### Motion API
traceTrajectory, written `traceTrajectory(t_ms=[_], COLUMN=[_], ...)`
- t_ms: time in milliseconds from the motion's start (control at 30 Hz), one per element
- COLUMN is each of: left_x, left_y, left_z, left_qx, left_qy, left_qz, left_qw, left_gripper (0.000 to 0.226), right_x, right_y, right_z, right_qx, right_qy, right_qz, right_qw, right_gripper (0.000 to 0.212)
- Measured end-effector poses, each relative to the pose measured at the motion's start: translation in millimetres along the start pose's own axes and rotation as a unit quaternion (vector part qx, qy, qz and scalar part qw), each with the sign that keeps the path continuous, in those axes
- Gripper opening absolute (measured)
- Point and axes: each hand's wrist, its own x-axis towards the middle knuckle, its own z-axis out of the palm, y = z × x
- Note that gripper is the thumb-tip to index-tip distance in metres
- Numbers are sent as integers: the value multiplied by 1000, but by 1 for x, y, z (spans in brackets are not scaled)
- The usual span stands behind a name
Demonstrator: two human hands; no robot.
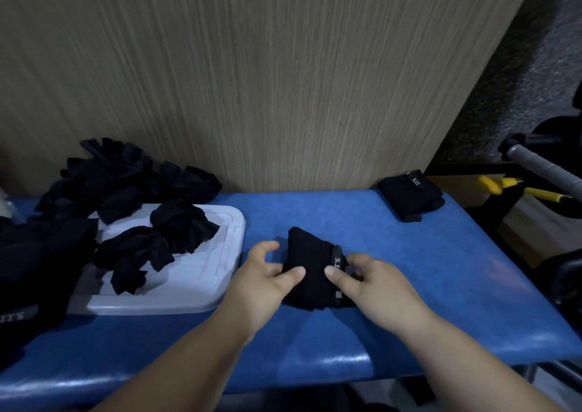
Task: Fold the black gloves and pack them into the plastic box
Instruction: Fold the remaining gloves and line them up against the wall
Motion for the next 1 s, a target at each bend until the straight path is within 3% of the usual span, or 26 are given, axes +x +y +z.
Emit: traceTrajectory(t_ms=[67, 133, 267, 333, 433, 567, 700, 800, 867, 1000], left_x=[2, 5, 16, 23, 34, 62, 91, 114, 129, 153], left_y=[-2, -1, 9, 17, 30, 48, 61, 64, 64, 63], left_z=[4, 10, 25, 34, 48, 68, 88, 104, 113, 123], left_qx=[-70, -123, -197, -209, -204, -183, -168, -182, -176, -119], left_qy=[6, 10, 4, 3, -2, -11, -12, -12, -8, 15], left_qz=[-13, -16, -14, -15, -15, -18, -25, -37, -40, -42], left_qw=[997, 992, 980, 978, 979, 983, 985, 982, 984, 992], left_gripper=[58, 53, 37, 31, 31, 39, 61, 49, 42, 54], right_x=[1, -1, -4, 0, 11, 30, 58, 79, 91, 108], right_y=[-2, -8, -16, -15, -11, -8, -2, 4, 11, 24], right_z=[-2, -7, -16, -21, -30, -46, -68, -80, -82, -82], right_qx=[44, 137, 406, 486, 515, 506, 420, 351, 269, 54], right_qy=[17, 6, -100, -86, -23, 52, 120, 160, 188, 228], right_qz=[-5, -2, 35, 58, 75, 74, 60, 43, 42, 25], right_qw=[999, 990, 908, 868, 854, 858, 898, 922, 944, 972], right_gripper=[47, 34, 27, 30, 37, 35, 45, 47, 50, 55])
